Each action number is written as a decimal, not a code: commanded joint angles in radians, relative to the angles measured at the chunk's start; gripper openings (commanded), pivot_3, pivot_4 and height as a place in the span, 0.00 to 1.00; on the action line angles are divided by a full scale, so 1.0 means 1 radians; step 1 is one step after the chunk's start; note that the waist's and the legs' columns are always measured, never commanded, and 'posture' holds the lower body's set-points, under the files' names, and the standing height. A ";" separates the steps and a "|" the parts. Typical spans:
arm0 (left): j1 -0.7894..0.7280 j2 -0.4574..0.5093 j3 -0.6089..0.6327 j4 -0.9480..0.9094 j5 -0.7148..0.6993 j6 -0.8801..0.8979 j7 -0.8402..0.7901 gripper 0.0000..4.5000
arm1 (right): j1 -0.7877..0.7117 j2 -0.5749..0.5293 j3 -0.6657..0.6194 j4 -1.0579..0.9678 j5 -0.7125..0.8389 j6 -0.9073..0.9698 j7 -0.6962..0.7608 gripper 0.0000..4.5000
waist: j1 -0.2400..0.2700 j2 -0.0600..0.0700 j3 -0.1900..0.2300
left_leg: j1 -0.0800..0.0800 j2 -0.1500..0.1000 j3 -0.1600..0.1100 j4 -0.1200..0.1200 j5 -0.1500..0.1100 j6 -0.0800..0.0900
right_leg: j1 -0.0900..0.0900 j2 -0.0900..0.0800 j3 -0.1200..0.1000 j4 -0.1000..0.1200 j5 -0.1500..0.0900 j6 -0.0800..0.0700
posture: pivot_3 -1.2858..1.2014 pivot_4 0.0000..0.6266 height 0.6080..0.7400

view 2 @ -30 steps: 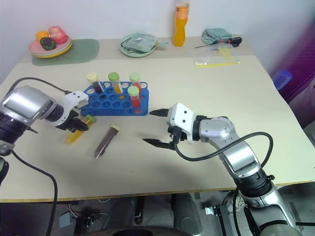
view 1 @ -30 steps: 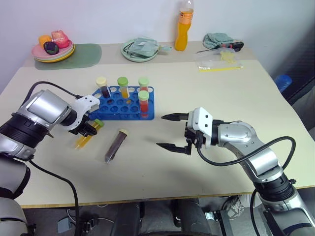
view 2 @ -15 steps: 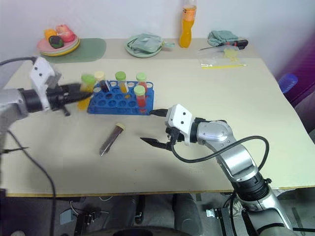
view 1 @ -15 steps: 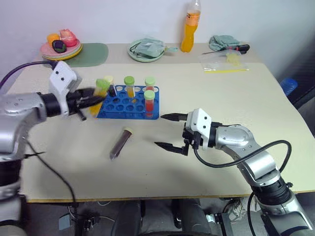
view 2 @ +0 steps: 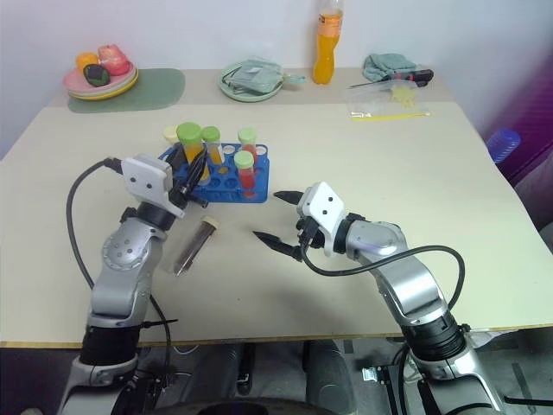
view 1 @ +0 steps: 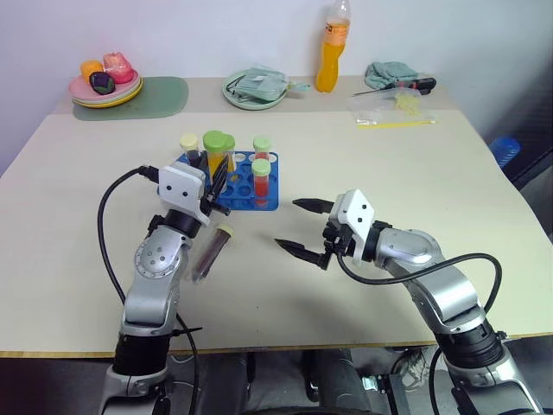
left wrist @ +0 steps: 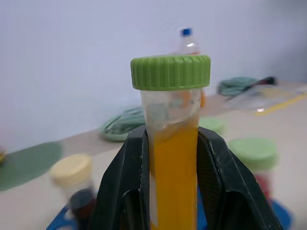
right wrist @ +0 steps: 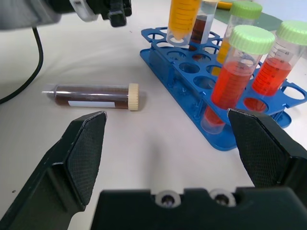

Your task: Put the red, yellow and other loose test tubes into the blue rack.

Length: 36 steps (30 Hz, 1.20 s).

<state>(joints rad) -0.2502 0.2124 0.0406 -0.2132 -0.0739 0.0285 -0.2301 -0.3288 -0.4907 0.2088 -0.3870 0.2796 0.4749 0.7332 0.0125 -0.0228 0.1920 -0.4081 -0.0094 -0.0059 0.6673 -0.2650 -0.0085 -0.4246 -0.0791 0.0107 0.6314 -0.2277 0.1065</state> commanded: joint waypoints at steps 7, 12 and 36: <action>-0.091 -0.021 0.016 0.199 -0.021 -0.158 -0.004 0.17 | 0.006 0.002 -0.024 -0.028 0.009 -0.003 -0.011 1.00 | 0.000 0.000 0.000 | 0.000 -0.001 0.000 0.000 0.000 0.000 | 0.000 0.000 0.000 0.000 0.000 0.000 | 0.52 0.24 1.00; -0.085 -0.042 -0.001 0.208 -0.032 -0.166 -0.029 0.17 | 0.017 0.002 -0.025 -0.041 0.009 -0.002 -0.021 1.00 | -0.001 0.000 0.000 | 0.000 -0.001 0.000 0.000 0.000 0.000 | 0.000 0.000 -0.001 0.000 0.000 0.000 | 0.52 0.24 1.00; -0.096 -0.077 -0.017 0.307 0.001 -0.229 -0.030 0.28 | 0.027 0.005 -0.013 -0.049 0.009 -0.004 -0.028 1.00 | 0.001 0.000 0.000 | 0.000 -0.001 0.000 0.000 0.000 0.000 | 0.001 0.000 -0.001 0.000 0.000 0.000 | 0.52 0.24 1.00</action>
<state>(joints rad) -0.3394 0.1357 0.0327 0.1114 -0.0768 -0.1760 -0.2589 -0.2982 -0.4895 0.2071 -0.3918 0.2795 0.4784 0.7046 0.0131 -0.0230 0.1919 -0.4082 -0.0107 -0.0062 0.6675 -0.2650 -0.0084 -0.4241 -0.0792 0.0100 0.6311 -0.2276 0.1067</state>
